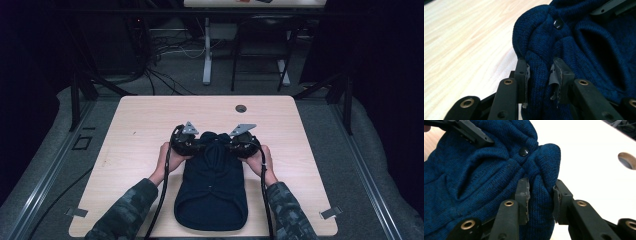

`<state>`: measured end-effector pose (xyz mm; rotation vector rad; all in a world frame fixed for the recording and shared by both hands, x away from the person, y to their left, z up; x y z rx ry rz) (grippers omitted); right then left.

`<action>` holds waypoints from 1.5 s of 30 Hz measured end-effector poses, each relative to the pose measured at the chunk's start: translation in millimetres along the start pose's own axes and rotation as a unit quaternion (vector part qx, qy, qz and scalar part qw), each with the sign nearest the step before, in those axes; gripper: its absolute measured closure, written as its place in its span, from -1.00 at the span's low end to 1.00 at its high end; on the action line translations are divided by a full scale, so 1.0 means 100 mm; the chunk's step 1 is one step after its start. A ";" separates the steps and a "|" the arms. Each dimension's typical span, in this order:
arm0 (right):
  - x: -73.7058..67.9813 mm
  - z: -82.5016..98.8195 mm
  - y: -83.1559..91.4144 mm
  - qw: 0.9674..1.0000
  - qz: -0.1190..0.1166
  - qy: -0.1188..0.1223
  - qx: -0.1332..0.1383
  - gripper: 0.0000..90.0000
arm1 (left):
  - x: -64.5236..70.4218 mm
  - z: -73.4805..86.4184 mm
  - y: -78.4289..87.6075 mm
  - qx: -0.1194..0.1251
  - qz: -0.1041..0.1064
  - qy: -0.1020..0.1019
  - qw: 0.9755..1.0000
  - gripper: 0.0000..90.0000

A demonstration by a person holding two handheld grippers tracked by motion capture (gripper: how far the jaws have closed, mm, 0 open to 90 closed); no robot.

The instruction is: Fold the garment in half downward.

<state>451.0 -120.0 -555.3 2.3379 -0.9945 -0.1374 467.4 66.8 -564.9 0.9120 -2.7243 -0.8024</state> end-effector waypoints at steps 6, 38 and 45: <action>-0.05 -0.07 0.08 1.000 0.007 0.019 0.012 0.55 | 0.01 -0.07 0.08 -0.007 0.019 -0.002 1.000 0.50; -0.41 -0.28 0.27 0.989 0.050 0.104 0.089 0.60 | 0.16 -0.33 0.23 0.019 0.027 -0.016 0.999 0.53; -0.41 -0.28 0.32 0.986 0.057 0.121 0.100 0.60 | 0.18 -0.42 0.27 0.052 0.003 -0.035 0.998 0.57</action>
Point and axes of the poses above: each handheld gripper's, and its own axes: y roughly backward along the jaws, z roughly out of its underside, x roughly to its right, the point moved 5 cm from there along -y, roughly forward along the jaws, and after that the axes turned 10 degrees about x, right-handed, at the moved point
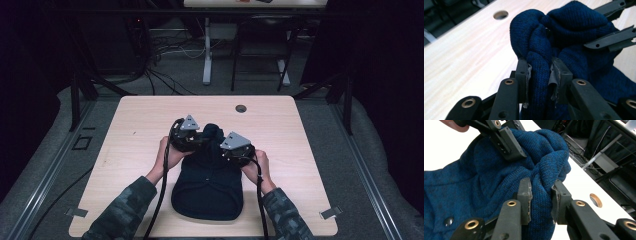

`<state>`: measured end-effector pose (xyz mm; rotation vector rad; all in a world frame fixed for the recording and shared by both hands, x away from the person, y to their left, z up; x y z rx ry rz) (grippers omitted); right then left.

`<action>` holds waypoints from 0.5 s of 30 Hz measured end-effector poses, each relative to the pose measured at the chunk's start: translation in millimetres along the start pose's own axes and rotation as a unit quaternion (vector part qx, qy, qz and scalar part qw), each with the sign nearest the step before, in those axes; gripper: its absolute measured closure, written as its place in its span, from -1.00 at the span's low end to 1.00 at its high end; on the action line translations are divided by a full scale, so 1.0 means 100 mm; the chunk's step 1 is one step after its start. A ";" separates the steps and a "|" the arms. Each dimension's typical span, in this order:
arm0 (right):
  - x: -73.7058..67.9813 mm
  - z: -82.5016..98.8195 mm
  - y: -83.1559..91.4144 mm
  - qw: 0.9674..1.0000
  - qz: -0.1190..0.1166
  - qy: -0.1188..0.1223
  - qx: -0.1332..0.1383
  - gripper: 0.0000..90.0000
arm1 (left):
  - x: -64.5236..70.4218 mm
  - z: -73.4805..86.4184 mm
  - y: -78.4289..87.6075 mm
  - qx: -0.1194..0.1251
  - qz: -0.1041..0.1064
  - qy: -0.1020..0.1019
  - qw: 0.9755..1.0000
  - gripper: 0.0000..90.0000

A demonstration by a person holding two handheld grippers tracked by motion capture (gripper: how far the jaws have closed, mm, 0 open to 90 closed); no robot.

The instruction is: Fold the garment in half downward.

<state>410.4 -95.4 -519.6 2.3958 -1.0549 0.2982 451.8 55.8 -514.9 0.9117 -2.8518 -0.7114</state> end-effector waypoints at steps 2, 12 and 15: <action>0.02 -0.01 0.02 1.000 0.005 0.001 0.007 0.60 | 0.01 -0.05 0.00 0.009 -0.005 -0.006 1.000 0.58; 0.26 -0.25 0.18 0.995 0.074 0.039 0.053 0.61 | 0.02 -0.34 0.07 0.080 -0.027 -0.020 0.996 0.58; 0.24 -0.22 0.19 0.995 0.073 0.041 0.054 0.62 | 0.03 -0.29 0.04 0.074 -0.023 -0.013 0.997 0.57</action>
Point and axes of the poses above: each handheld gripper's, and its own axes: y roughly backward along the jaws, z roughly out of its underside, x roughly to its right, the point moved 5 cm from there along -y, roughly forward along the jaws, and after that the axes turned 10 degrees about x, right-handed, at the moved point
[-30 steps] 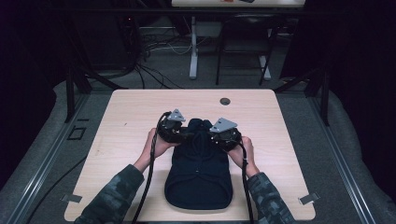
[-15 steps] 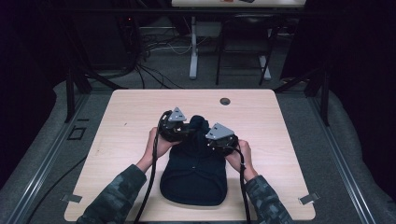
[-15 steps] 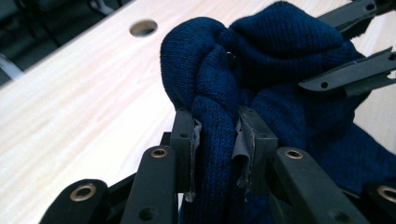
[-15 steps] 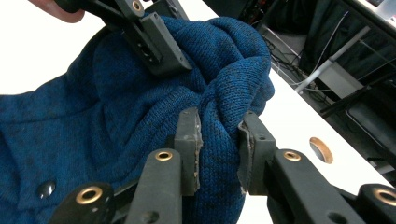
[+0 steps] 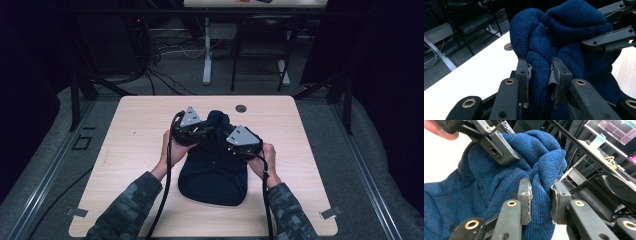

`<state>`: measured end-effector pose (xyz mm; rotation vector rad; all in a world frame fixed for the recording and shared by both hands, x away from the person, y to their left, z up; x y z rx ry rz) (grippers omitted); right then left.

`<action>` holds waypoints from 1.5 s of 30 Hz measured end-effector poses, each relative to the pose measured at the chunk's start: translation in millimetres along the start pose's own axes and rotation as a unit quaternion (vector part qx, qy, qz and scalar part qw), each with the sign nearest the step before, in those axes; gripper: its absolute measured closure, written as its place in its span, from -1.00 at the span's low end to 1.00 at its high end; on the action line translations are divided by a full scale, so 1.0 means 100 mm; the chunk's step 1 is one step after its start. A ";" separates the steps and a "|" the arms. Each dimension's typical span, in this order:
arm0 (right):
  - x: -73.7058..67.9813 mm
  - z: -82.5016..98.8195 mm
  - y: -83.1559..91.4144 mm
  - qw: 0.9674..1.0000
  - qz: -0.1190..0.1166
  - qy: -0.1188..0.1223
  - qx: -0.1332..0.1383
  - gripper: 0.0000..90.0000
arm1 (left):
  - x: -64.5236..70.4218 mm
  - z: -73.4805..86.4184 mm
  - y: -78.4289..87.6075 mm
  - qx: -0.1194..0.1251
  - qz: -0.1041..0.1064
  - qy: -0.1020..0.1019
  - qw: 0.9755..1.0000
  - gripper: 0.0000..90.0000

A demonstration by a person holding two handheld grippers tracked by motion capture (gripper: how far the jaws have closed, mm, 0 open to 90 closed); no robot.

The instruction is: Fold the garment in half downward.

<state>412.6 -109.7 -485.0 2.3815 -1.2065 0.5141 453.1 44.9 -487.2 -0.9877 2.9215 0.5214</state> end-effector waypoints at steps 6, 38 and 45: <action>0.01 0.11 -0.09 1.000 0.006 -0.014 -0.016 0.62 | 0.08 0.12 -0.04 -0.022 0.013 0.010 1.000 0.56; -0.29 0.60 0.06 0.996 -0.018 -0.069 -0.061 0.60 | 0.43 0.71 -0.05 -0.039 -0.022 -0.031 0.999 0.59; -0.15 0.53 -0.04 0.996 -0.014 -0.057 -0.062 0.63 | 0.26 0.60 -0.15 -0.077 0.058 0.054 0.994 0.36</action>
Point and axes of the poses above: each handheld gripper's, and its own axes: y roughly backward along the jaws, z roughly out of its underside, x roughly to its right, the point moved 5 cm from there along -y, roughly forward along the jaws, and after that the axes turned 10 degrees about x, right-handed, at the moved point
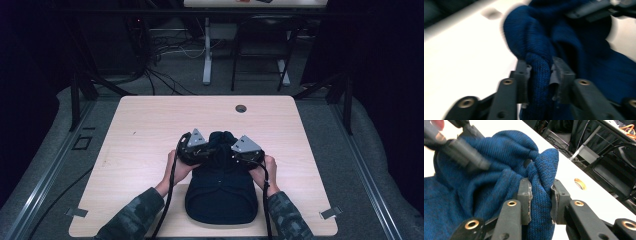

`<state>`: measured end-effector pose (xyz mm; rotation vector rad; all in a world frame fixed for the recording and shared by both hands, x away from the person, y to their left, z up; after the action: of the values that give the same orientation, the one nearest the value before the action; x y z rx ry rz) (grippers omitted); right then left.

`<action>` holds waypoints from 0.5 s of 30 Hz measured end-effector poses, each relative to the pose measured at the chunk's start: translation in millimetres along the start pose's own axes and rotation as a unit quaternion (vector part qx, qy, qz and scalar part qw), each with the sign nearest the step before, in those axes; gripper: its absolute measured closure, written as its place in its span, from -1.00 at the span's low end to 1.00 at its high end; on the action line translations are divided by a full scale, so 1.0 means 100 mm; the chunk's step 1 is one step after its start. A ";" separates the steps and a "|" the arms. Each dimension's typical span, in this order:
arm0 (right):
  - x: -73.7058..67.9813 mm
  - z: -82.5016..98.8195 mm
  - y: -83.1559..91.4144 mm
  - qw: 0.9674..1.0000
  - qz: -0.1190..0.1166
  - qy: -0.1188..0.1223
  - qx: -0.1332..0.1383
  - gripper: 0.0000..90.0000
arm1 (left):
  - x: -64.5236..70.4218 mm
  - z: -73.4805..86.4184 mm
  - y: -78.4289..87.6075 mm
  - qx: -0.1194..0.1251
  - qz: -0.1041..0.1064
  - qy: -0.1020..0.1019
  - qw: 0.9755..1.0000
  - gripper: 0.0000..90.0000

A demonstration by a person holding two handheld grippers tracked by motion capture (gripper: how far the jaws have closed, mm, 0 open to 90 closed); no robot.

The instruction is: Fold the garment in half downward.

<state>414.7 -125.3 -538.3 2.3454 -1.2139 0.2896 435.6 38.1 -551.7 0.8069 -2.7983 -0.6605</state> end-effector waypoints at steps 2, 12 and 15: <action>0.02 -0.01 -0.01 1.000 0.001 0.000 0.009 0.64 | -0.04 0.00 0.01 -0.015 0.014 0.008 1.000 0.32; 0.14 -0.11 -0.06 1.000 0.006 0.015 0.024 0.64 | -0.13 -0.15 0.02 0.017 -0.067 -0.055 0.996 0.67; 0.37 -0.22 -0.12 1.000 0.010 -0.012 0.024 0.63 | -0.18 -0.34 0.03 0.050 -0.120 -0.097 0.987 0.69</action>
<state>446.8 -134.0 -508.6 2.3856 -1.2561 0.3012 458.8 37.6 -520.5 1.1716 -2.9552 -0.6724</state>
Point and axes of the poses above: each handheld gripper's, and its own axes: y roughly backward along the jaws, z roughly out of its underside, x roughly to its right, the point moved 5 cm from there along -y, roughly forward along the jaws, and after that the axes turned 10 degrees about x, right-handed, at the moved point
